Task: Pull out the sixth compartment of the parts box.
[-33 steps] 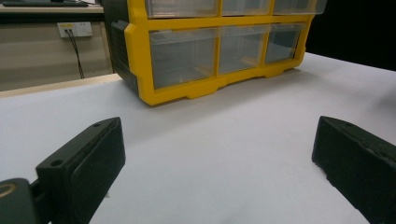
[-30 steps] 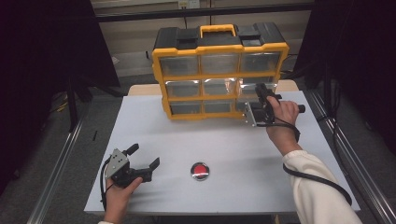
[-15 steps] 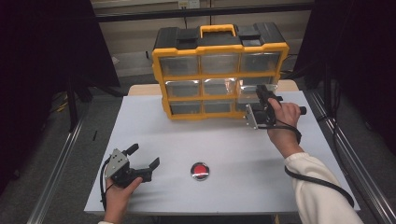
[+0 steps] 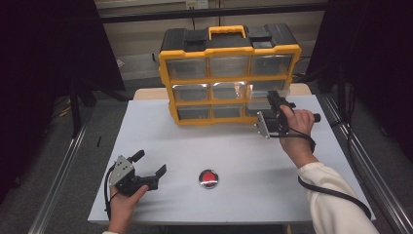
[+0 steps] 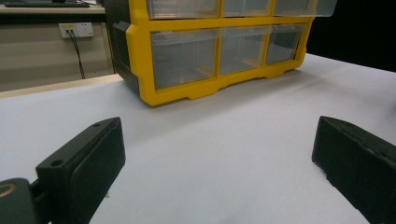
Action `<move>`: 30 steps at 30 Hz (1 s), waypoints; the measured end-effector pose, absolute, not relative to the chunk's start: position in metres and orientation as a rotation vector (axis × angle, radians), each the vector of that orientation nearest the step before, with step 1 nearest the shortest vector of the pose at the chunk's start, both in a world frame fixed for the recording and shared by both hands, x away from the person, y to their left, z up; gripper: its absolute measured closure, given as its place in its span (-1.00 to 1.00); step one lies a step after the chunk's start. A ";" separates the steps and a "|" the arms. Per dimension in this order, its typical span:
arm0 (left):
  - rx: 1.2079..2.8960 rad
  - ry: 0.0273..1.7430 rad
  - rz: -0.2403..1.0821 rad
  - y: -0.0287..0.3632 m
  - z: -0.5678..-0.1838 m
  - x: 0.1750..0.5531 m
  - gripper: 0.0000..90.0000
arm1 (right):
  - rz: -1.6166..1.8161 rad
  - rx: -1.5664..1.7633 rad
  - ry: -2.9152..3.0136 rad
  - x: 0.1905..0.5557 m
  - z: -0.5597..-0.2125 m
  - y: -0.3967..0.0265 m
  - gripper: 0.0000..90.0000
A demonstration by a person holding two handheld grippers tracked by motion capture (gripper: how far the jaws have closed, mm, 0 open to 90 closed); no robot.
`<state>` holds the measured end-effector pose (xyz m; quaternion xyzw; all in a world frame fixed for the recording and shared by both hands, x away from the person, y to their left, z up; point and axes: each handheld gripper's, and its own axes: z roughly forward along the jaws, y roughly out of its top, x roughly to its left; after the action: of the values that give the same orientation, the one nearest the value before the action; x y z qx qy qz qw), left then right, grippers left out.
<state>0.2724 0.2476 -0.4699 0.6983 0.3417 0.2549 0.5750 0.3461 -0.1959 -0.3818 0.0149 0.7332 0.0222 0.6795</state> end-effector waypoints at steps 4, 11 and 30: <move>1.635 0.802 0.597 0.248 -0.470 0.272 -0.94 | 0.049 0.040 1.644 0.344 -0.383 -0.196 0.78; 1.634 0.801 0.597 0.248 -0.470 0.272 -0.94 | 0.055 0.052 1.650 0.341 -0.384 -0.196 0.78; 1.634 0.799 0.597 0.248 -0.470 0.272 -0.94 | 0.072 0.051 1.651 0.335 -0.384 -0.196 0.77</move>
<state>0.2723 0.2478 -0.4695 0.6980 0.3413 0.2548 0.5757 0.3352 -0.1962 -0.3843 0.0225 0.7347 0.0318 0.6772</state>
